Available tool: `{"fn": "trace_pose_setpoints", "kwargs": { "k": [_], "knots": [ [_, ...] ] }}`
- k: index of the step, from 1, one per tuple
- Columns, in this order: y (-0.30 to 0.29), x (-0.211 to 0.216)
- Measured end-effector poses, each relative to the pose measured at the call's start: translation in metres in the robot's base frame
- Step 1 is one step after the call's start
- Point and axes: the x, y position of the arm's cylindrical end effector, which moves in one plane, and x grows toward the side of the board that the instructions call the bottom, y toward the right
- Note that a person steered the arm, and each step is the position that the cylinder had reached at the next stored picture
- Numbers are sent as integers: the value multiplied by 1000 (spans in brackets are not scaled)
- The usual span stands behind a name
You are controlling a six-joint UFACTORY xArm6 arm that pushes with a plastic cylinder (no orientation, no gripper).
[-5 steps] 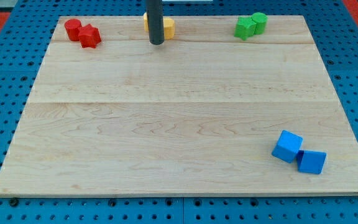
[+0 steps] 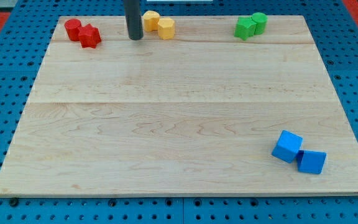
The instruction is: Slide the red circle towards the center left
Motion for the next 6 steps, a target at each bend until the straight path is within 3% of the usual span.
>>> {"fn": "trace_pose_setpoints", "kwargs": {
  "k": [2, 3, 4, 5, 6],
  "knots": [
    [-50, -48],
    [-117, -27],
    [-141, -1],
    [-144, 36],
    [-132, 26]
  ]
}}
